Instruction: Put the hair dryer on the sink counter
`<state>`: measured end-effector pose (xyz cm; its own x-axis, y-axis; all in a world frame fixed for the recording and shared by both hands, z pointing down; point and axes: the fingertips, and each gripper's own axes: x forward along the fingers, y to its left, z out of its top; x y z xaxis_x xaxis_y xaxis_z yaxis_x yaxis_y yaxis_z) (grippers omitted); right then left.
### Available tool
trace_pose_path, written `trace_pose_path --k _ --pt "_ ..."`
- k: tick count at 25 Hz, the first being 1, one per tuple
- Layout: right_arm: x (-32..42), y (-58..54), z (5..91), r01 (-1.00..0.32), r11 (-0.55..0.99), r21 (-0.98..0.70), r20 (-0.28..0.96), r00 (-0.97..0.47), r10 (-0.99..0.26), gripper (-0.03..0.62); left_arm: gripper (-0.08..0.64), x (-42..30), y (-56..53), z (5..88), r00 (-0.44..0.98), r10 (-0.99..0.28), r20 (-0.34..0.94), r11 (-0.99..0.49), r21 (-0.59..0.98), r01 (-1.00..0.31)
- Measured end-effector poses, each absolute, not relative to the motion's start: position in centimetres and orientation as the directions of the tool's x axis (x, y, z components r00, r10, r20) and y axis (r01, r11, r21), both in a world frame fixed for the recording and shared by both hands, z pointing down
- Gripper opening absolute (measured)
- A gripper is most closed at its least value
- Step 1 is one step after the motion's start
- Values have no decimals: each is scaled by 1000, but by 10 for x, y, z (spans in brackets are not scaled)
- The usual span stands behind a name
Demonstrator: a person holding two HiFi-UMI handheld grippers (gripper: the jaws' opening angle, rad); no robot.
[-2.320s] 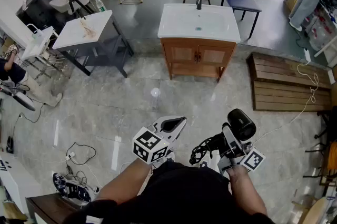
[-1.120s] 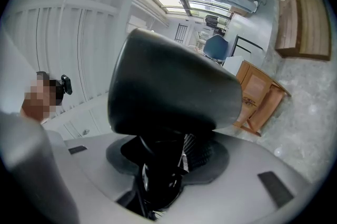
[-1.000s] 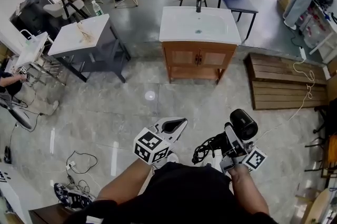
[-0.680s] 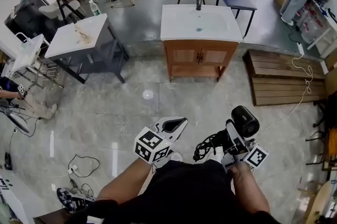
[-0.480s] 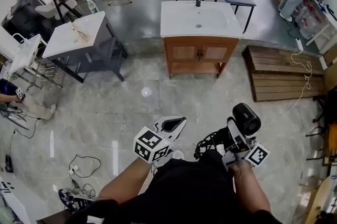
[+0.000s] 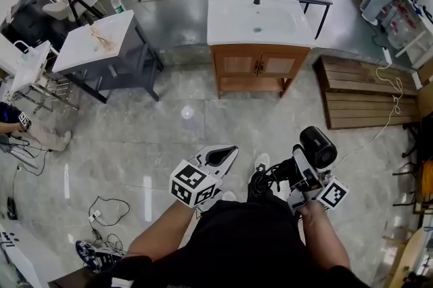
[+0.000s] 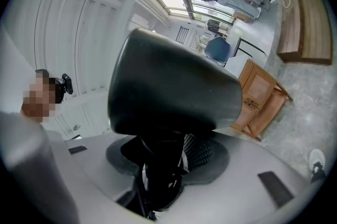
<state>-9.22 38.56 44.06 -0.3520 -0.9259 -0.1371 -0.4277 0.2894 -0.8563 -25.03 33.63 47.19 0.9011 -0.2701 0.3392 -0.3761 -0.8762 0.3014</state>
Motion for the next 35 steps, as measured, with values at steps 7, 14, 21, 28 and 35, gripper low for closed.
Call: trace_pose_path --k 7,14,21,28,35 --pt "-62 335 449 -400 300 -866 -149 -367 -918 163 0 -232 298 477 881 -303 364 -865 283 -415" --pt "-19 272 445 -381 318 -868 -160 -391 -906 163 0 -182 237 462 876 -323 358 -868 257 -425" --pt "33 217 446 -360 324 -875 -165 -408 -898 163 0 -132 181 453 863 -351 364 -862 234 -450" --pt "82 175 453 -344 332 -878 -175 -415 -893 163 0 -89 141 459 848 -370 380 -850 230 -474" --pt "117 149 459 -329 341 -881 -185 -423 -887 163 0 -53 116 459 838 -386 385 -845 216 -489"
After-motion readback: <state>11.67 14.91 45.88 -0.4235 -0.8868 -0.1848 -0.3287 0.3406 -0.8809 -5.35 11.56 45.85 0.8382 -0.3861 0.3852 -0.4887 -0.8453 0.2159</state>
